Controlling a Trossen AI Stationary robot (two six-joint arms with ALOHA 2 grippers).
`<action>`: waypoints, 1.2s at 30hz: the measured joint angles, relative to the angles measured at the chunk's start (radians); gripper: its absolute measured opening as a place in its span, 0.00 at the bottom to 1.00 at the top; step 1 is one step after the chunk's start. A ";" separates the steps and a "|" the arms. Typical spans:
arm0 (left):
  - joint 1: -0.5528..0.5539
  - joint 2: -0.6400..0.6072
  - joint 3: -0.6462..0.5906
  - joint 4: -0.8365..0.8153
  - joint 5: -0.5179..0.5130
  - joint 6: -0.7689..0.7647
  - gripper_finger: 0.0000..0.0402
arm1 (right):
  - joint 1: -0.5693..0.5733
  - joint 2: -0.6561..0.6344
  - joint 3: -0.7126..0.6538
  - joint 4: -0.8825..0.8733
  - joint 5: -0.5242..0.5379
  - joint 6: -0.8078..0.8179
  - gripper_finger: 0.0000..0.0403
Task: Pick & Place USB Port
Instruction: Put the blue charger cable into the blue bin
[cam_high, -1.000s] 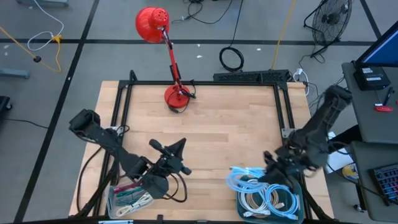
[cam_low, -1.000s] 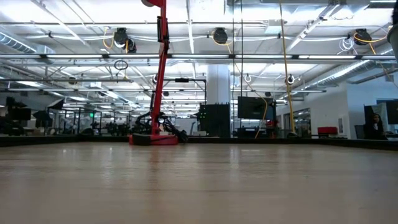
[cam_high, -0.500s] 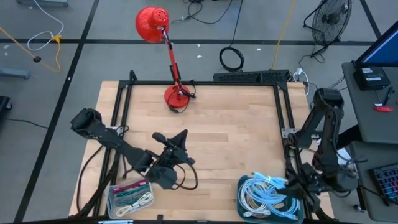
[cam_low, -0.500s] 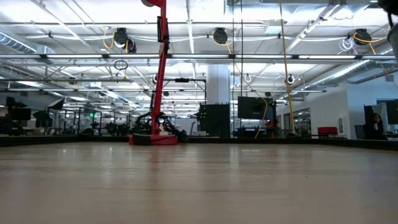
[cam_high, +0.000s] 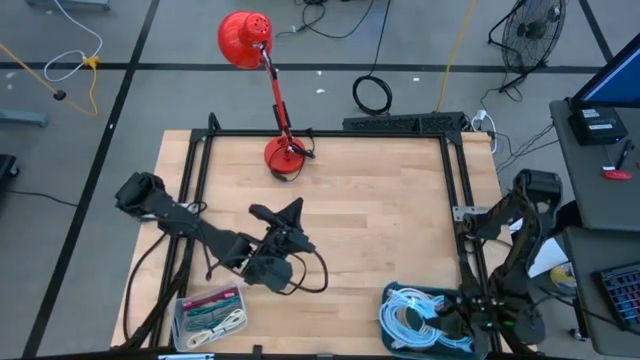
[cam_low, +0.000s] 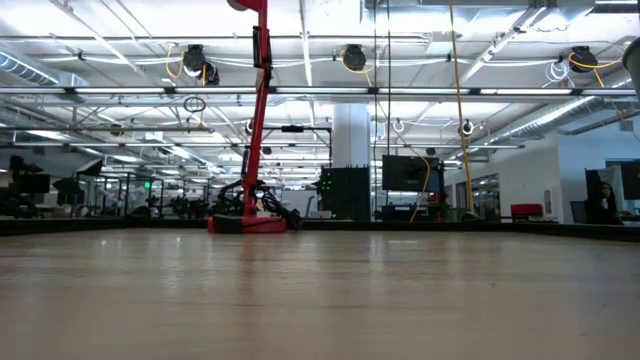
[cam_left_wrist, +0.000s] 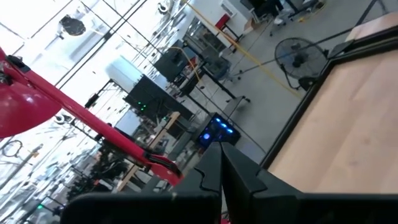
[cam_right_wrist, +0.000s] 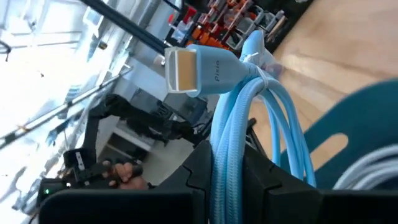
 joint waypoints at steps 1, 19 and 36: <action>0.005 0.000 0.000 0.001 0.000 0.007 0.01 | -0.002 0.017 0.000 0.024 0.000 0.009 0.08; 0.040 0.000 0.000 0.008 0.001 0.030 0.04 | -0.010 0.070 0.055 -0.010 0.007 0.087 0.08; 0.041 0.000 0.000 0.007 0.002 0.018 0.01 | -0.100 -0.308 0.050 -0.093 -0.037 -0.773 0.08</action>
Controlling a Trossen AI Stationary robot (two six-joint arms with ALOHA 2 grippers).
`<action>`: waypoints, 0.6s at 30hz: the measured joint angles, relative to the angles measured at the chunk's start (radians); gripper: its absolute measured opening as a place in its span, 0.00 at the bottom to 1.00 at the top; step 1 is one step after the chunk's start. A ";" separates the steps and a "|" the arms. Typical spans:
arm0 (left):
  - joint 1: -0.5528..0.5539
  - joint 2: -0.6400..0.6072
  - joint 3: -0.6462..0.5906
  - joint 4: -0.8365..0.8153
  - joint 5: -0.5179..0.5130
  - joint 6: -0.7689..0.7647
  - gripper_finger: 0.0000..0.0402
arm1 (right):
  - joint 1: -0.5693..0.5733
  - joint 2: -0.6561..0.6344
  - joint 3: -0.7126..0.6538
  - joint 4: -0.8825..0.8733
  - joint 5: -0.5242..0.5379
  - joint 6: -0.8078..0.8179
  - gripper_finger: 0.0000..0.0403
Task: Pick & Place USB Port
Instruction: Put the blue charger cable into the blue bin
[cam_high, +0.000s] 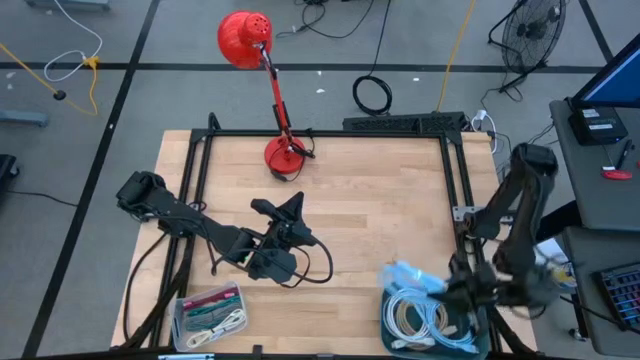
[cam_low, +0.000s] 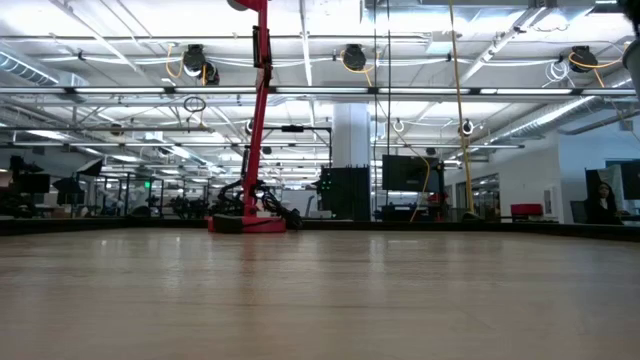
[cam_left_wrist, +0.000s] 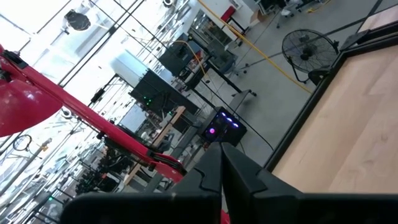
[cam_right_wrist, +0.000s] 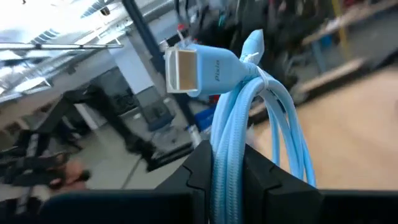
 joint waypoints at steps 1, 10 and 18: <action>0.000 0.000 0.000 0.000 0.000 0.000 0.01 | -0.002 -0.040 0.000 -0.003 0.010 -0.071 0.08; -0.002 0.000 0.000 -0.032 0.006 -0.062 0.04 | -0.030 -0.400 0.000 -0.002 0.185 -0.734 0.08; 0.003 0.000 0.000 -0.034 0.099 -0.115 0.03 | -0.126 -0.613 0.007 -0.039 0.118 -1.280 0.08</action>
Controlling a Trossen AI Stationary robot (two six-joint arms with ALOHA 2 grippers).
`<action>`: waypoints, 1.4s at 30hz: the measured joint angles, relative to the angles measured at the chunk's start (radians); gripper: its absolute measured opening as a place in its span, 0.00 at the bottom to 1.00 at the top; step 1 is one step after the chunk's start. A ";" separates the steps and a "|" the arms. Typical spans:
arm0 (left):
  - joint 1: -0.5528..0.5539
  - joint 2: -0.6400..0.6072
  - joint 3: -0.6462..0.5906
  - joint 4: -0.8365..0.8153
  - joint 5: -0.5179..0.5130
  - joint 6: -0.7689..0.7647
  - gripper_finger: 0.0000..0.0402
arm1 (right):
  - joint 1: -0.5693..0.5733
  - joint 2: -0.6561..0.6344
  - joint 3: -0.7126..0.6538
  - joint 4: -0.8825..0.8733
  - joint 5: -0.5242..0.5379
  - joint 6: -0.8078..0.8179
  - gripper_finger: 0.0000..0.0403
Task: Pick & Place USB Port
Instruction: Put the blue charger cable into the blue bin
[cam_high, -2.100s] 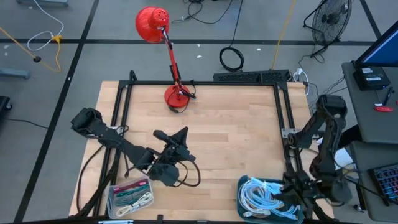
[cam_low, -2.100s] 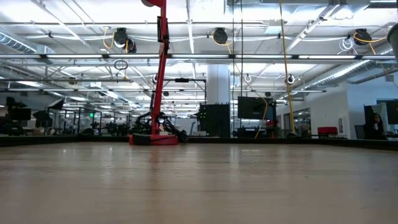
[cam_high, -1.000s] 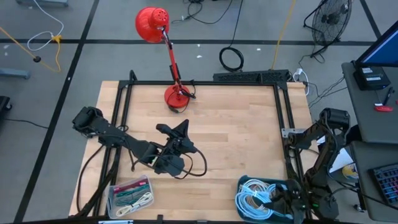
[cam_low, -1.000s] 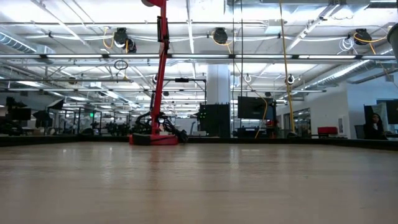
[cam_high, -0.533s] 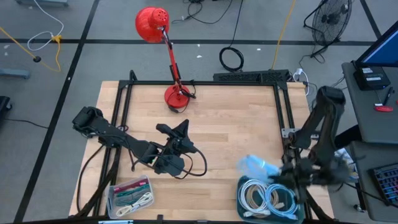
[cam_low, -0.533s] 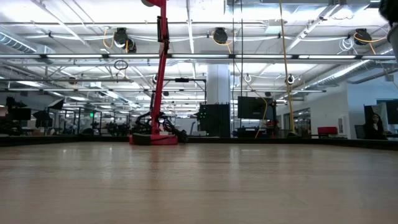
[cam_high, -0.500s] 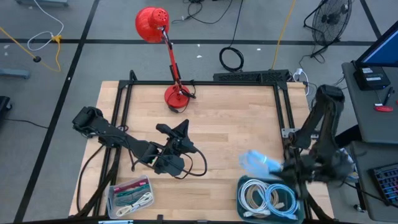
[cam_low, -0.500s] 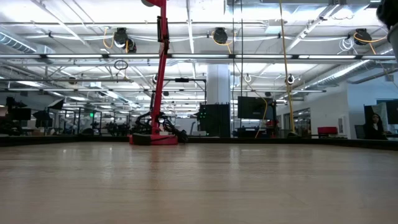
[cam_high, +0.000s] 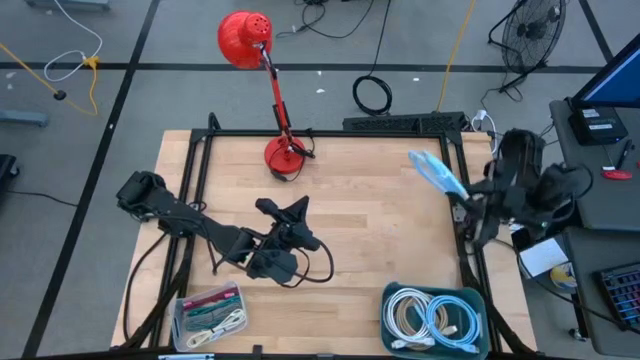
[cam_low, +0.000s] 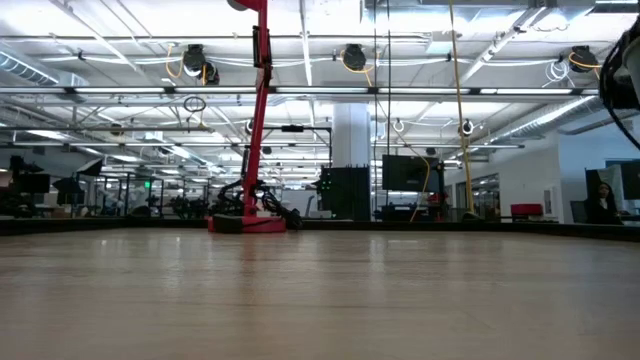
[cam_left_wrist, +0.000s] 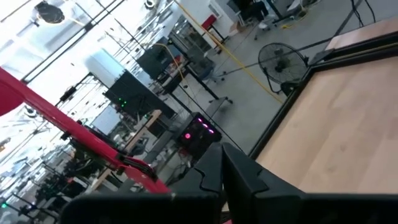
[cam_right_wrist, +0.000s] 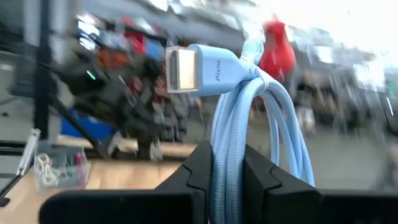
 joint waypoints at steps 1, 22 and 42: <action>0.003 0.000 0.000 0.000 0.000 -0.006 0.04 | -0.010 -0.026 0.002 -0.032 -0.067 -0.031 0.08; 0.099 0.000 0.000 -0.102 0.069 -0.211 0.02 | -0.189 -0.118 -0.002 -0.054 -0.250 -0.295 0.08; 0.612 0.001 0.000 -0.018 1.198 -0.315 0.18 | -0.410 0.345 0.109 -0.620 -0.582 0.459 0.08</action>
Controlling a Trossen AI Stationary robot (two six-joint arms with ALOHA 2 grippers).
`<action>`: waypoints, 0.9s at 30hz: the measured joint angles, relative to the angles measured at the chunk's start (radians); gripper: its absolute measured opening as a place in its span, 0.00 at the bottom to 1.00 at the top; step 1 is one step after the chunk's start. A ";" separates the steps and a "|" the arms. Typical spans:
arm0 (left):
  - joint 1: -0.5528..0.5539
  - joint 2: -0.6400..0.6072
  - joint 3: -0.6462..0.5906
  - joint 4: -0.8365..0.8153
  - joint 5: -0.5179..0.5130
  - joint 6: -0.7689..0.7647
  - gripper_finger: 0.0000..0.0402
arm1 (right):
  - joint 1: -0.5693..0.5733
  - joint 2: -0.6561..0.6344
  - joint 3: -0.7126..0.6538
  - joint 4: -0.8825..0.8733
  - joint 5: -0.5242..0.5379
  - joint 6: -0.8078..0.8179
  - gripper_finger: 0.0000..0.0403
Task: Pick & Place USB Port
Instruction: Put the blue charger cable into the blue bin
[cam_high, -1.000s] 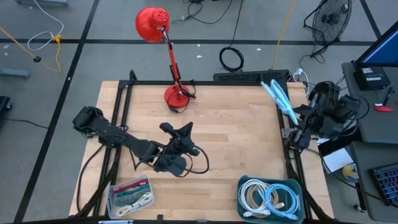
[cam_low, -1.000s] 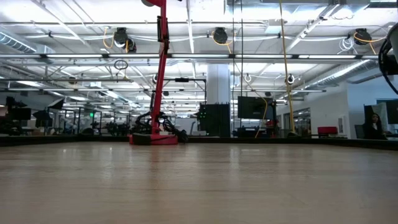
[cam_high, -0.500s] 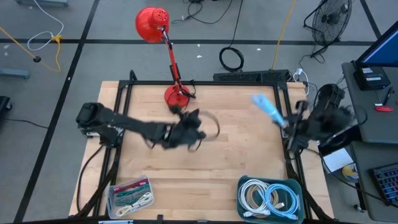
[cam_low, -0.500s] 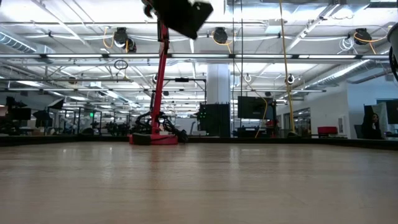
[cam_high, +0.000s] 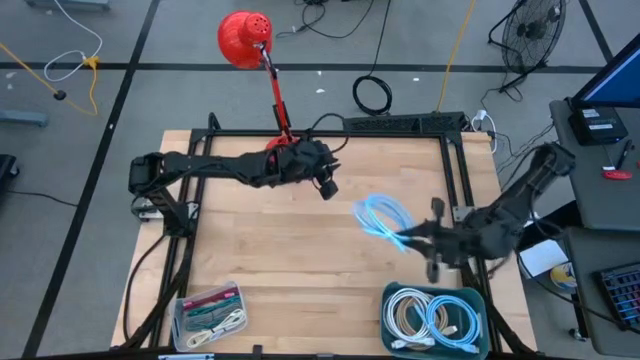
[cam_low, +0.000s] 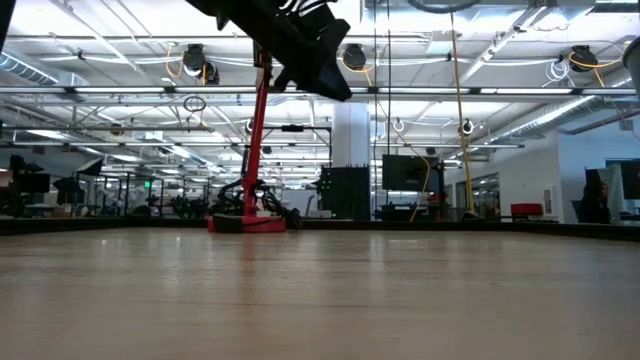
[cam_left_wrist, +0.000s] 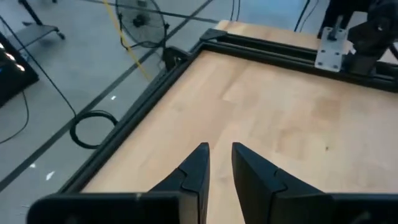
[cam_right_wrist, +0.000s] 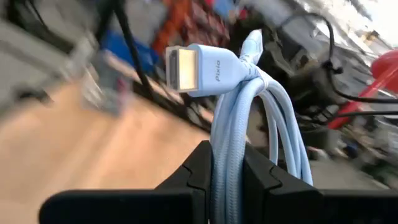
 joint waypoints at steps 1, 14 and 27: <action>-0.005 0.000 0.000 -0.001 0.000 0.001 0.18 | -0.032 0.039 0.055 -0.059 0.000 -0.012 0.08; -0.142 0.022 0.001 -0.113 -0.046 -0.010 0.17 | -0.815 0.103 0.427 -0.310 -0.654 -0.040 0.08; -0.246 0.056 0.000 -0.130 -0.196 -0.025 0.17 | -1.693 0.131 0.233 -0.008 -1.401 0.646 0.08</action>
